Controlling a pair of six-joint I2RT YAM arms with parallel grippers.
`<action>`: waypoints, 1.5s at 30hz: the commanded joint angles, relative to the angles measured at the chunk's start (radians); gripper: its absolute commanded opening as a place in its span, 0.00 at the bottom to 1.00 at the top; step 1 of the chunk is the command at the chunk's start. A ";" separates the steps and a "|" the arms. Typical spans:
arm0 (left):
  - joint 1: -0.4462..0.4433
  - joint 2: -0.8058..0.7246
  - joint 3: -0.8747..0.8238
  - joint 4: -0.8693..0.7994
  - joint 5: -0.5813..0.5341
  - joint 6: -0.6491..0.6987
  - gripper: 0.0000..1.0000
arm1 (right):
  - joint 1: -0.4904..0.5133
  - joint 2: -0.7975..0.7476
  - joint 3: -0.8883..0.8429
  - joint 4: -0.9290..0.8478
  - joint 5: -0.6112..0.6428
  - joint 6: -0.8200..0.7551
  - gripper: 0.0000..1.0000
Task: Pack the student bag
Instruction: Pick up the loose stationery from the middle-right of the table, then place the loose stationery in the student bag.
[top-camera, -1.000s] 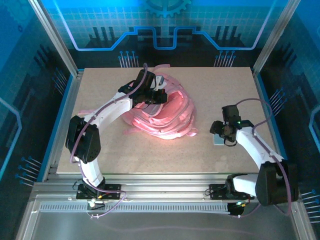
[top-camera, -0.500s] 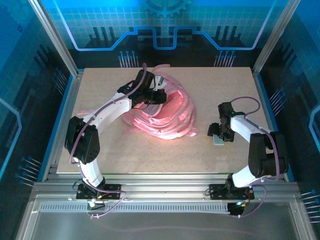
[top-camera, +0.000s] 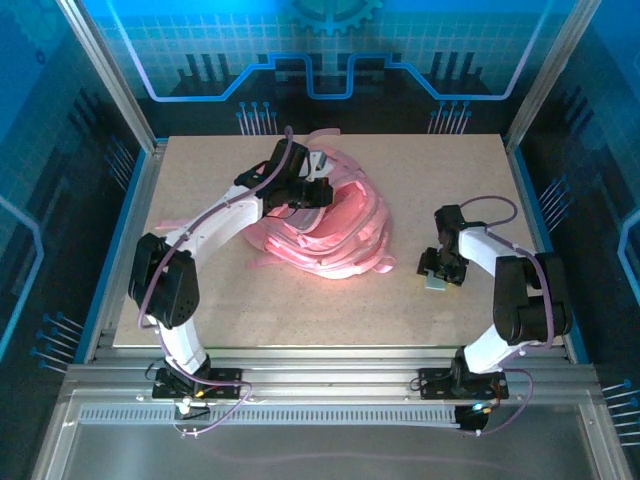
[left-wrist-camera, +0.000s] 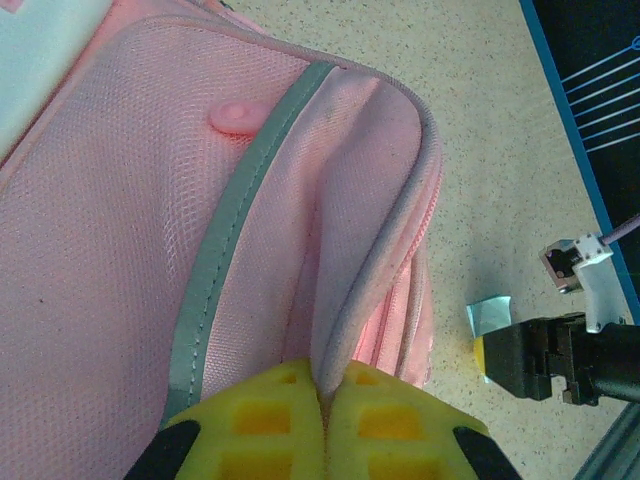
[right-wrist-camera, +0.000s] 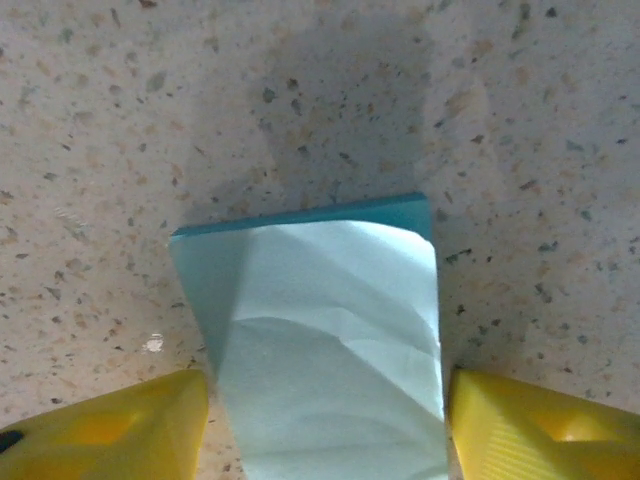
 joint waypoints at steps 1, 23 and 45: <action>0.014 -0.071 -0.008 0.003 0.003 -0.018 0.00 | -0.009 0.015 -0.009 0.022 -0.053 0.028 0.55; 0.021 -0.040 0.024 0.009 0.021 -0.021 0.00 | 0.190 -0.231 0.141 0.224 -0.328 0.256 0.43; 0.021 -0.064 0.010 0.032 0.042 -0.053 0.00 | 0.362 0.255 0.419 0.720 -0.519 0.559 0.49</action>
